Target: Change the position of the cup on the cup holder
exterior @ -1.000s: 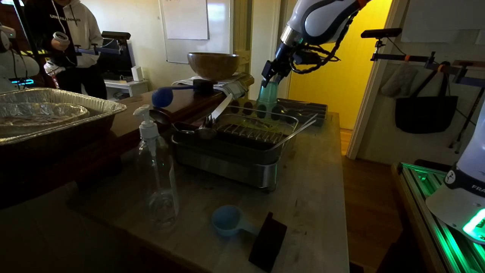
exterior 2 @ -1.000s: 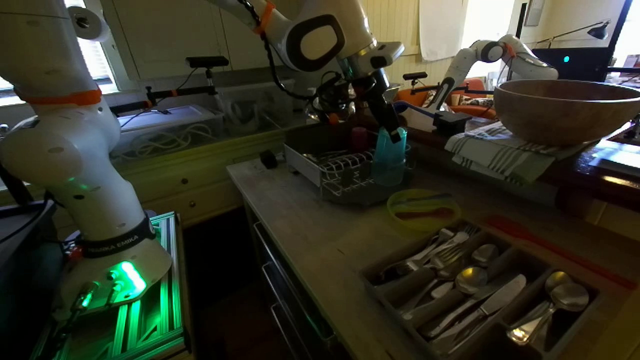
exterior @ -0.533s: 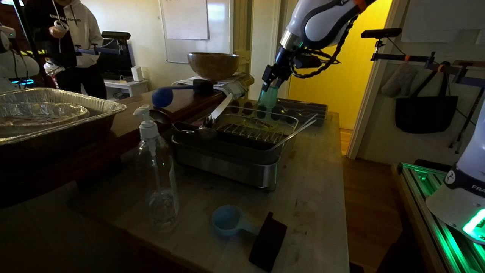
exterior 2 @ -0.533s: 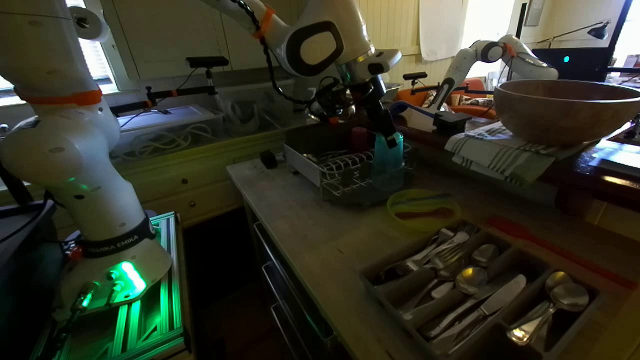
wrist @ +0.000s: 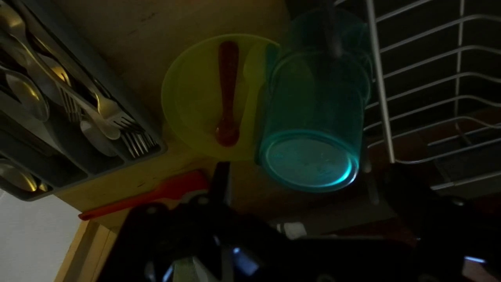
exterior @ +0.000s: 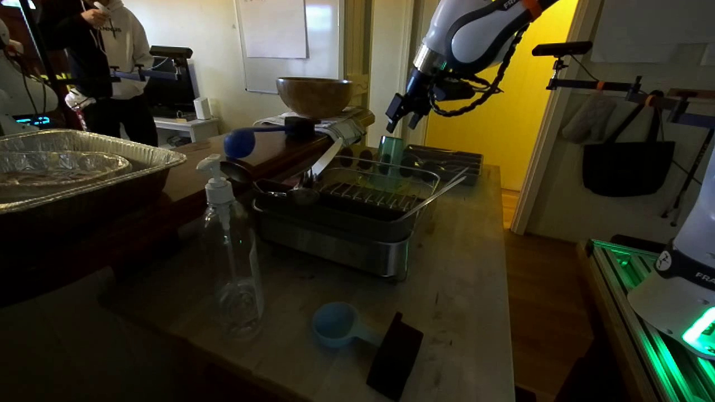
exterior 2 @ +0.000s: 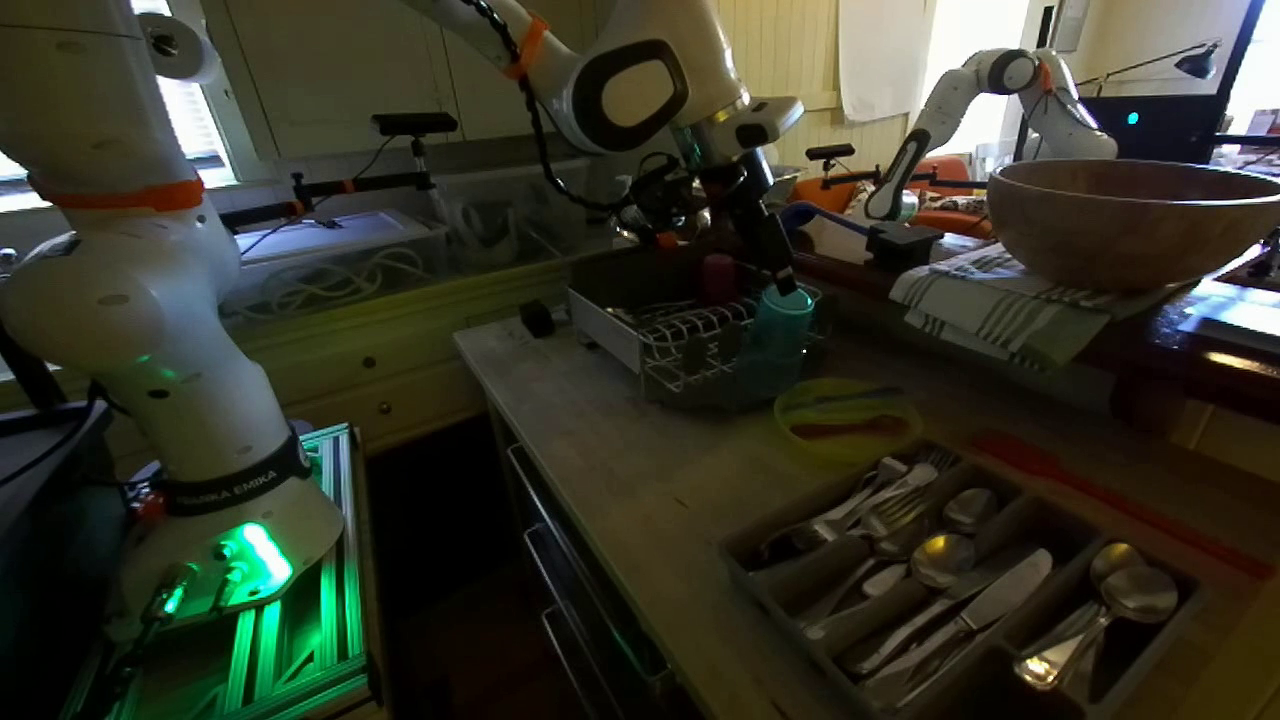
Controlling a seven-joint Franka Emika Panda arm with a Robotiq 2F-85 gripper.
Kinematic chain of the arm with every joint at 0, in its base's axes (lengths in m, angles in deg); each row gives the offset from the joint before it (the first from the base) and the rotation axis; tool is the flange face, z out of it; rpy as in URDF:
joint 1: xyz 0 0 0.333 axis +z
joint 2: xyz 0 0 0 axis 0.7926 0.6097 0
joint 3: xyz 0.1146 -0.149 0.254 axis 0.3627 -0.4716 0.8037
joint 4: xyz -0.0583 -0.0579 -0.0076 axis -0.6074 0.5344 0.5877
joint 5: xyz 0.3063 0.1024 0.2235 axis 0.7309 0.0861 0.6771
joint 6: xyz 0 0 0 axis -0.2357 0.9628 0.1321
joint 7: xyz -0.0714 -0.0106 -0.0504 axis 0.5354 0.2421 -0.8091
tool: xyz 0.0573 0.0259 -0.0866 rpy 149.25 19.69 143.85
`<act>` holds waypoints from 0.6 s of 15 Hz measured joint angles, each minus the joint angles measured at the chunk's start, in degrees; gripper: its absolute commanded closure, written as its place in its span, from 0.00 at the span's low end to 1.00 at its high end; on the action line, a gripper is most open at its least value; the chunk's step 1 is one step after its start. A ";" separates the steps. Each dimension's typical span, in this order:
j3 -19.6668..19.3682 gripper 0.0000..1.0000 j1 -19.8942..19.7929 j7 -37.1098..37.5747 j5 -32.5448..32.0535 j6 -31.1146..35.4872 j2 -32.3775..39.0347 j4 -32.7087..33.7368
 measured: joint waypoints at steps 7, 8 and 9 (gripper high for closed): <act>-0.13 0.00 -0.01 0.86 -0.49 -0.37 -2.49 0.06; -0.07 0.00 -0.01 0.66 -0.45 -1.21 -3.29 0.06; 0.02 0.00 -0.01 0.35 -0.33 -2.26 -4.21 0.05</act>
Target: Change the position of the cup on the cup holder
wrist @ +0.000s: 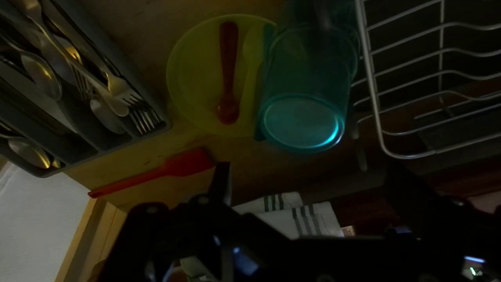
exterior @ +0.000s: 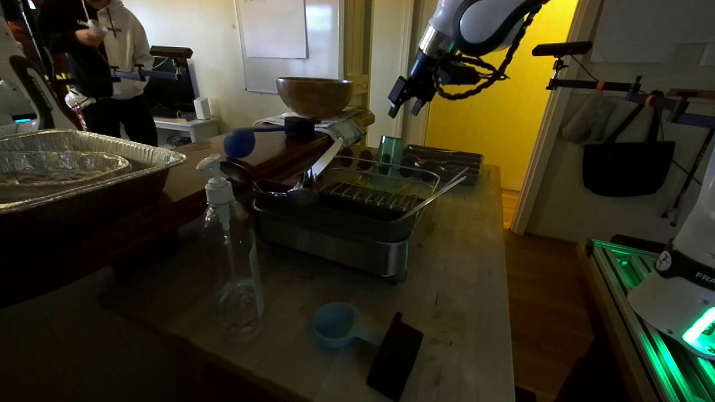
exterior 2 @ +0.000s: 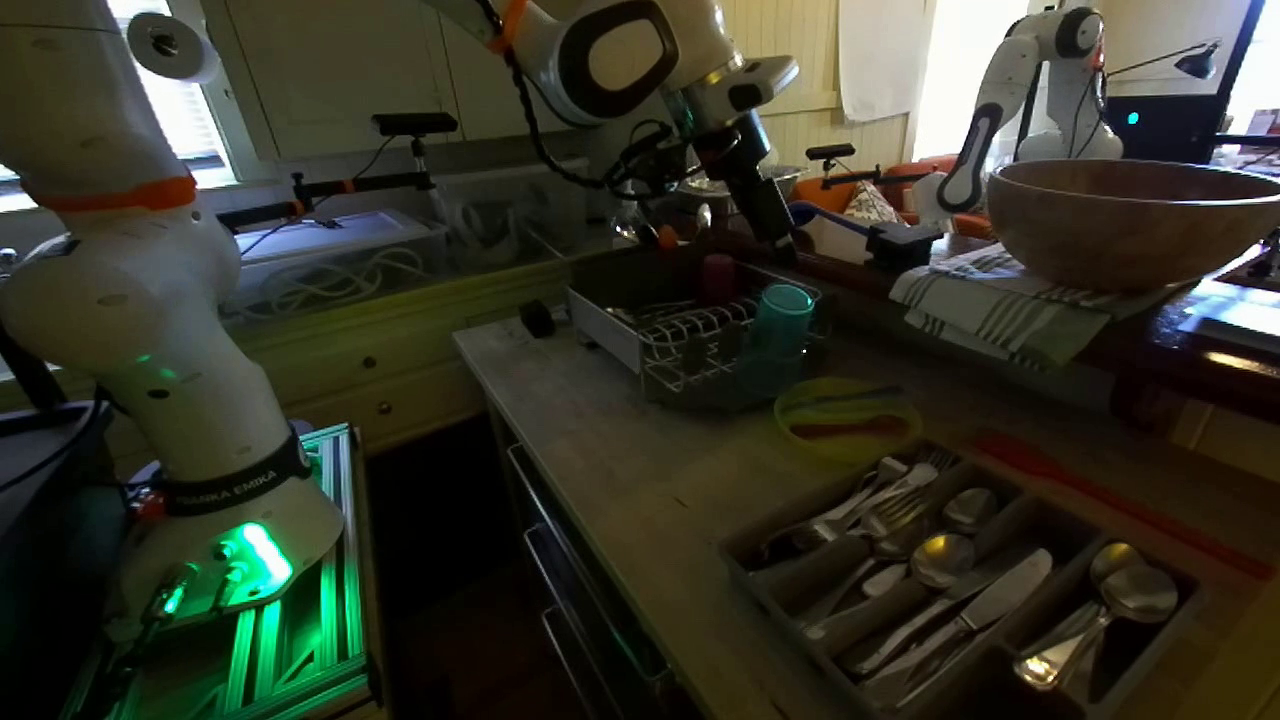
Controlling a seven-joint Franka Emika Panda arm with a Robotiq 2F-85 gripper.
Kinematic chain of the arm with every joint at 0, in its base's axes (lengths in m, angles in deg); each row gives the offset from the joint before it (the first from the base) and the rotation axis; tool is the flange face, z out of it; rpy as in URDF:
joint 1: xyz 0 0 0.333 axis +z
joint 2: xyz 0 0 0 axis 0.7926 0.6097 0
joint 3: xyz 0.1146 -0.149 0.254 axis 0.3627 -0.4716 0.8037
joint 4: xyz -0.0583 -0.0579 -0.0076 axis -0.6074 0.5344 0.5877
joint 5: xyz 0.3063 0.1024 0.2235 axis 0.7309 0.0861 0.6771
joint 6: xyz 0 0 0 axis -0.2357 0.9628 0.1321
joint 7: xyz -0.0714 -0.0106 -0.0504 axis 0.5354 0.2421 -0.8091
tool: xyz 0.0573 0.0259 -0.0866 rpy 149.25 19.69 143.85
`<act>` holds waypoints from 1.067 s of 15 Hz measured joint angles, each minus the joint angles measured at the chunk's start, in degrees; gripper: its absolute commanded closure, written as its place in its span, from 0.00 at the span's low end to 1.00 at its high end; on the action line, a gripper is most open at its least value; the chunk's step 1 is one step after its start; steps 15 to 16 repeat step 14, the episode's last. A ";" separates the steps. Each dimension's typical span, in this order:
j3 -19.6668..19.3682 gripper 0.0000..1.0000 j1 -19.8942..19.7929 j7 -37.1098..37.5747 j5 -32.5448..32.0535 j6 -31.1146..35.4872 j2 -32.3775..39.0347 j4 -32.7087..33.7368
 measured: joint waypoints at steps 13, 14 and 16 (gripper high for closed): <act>0.32 0.00 0.06 -9.53 5.49 -20.25 -15.24 -2.25; 0.32 0.00 0.06 -9.60 5.51 -20.25 -15.45 -2.56; 0.32 0.00 0.06 -9.60 5.51 -20.25 -15.45 -2.56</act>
